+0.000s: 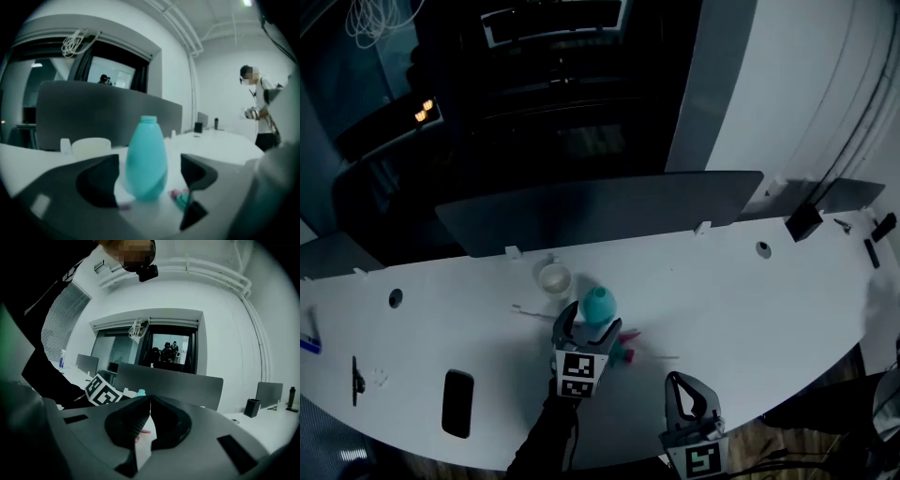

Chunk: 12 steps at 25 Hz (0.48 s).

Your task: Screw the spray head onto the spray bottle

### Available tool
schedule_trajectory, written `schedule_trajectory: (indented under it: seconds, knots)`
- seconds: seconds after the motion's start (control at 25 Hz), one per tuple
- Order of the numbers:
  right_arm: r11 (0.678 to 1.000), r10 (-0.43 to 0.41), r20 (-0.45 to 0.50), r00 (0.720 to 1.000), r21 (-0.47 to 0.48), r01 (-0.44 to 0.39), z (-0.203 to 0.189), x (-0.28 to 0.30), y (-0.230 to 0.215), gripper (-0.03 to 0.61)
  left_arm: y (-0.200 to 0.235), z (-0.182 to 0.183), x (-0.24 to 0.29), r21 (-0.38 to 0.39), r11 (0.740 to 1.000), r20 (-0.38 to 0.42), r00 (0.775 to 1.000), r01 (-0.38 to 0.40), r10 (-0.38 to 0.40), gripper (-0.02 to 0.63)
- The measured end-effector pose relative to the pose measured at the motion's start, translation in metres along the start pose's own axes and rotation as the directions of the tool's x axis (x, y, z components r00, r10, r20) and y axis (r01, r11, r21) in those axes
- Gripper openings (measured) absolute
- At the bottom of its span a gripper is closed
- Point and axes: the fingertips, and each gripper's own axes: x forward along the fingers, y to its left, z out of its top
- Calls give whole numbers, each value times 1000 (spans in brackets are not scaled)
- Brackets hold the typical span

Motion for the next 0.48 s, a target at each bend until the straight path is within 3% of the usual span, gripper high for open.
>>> schedule_trajectory:
  seconds: [0.24, 0.28, 0.32, 0.48]
  knots:
    - [998, -69, -26, 997, 4, 69, -3, 4, -11, 6, 7, -7, 16, -10, 1000, 1, 1000, 23, -23, 397]
    - [997, -77, -32, 997, 6, 78, -3, 3, -12, 6, 6, -7, 16, -3, 1000, 1, 1000, 24, -24, 374]
    - [996, -84, -36, 996, 8, 85, -3, 2, -13, 6, 5, -7, 15, 19, 999, -2, 1000, 28, -28, 328]
    - [996, -92, -53, 994, 8, 93, -6, 1, -11, 6, -3, 0, 7, 107, 992, -13, 997, 72, -71, 322]
